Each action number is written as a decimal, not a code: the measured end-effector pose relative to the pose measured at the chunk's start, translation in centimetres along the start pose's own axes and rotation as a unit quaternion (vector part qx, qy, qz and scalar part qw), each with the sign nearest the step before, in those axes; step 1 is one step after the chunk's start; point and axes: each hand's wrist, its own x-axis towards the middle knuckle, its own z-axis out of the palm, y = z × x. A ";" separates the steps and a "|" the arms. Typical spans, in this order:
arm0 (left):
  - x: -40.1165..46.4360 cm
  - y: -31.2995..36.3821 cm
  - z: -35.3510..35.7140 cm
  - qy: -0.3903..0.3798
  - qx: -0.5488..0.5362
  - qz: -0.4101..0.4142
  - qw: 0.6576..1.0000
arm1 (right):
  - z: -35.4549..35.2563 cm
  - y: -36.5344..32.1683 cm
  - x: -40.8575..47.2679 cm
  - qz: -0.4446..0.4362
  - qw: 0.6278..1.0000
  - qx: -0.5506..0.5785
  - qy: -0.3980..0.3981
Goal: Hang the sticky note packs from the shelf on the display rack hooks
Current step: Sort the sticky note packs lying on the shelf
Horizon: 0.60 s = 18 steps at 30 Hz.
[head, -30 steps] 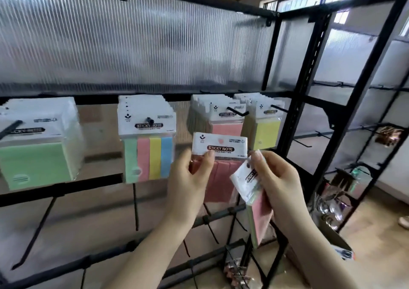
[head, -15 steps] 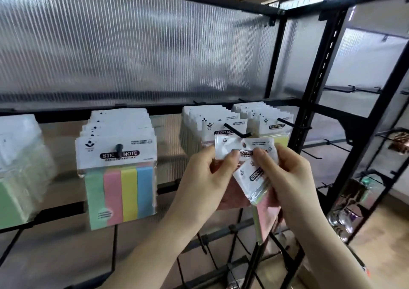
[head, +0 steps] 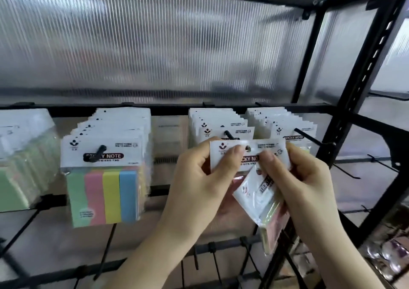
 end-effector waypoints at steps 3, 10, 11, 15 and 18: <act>0.1 -0.1 0.4 0.009 0.009 -0.023 1.000 | -0.2 0.5 0.6 0.001 1.000 0.000 -0.017; -0.1 -0.1 0.9 0.074 0.025 -0.018 0.997 | -0.3 1.3 1.4 0.030 0.998 0.026 -0.043; 0.0 -0.2 0.9 0.085 0.028 -0.020 0.996 | -0.3 1.3 1.5 0.029 0.998 0.022 -0.049; 0.1 -0.8 1.0 0.111 0.080 -0.026 0.990 | -0.4 1.9 1.6 0.026 0.998 0.001 -0.050; 0.3 -1.6 0.9 0.154 0.162 -0.013 0.975 | -0.2 2.7 1.7 -0.004 0.998 -0.063 -0.026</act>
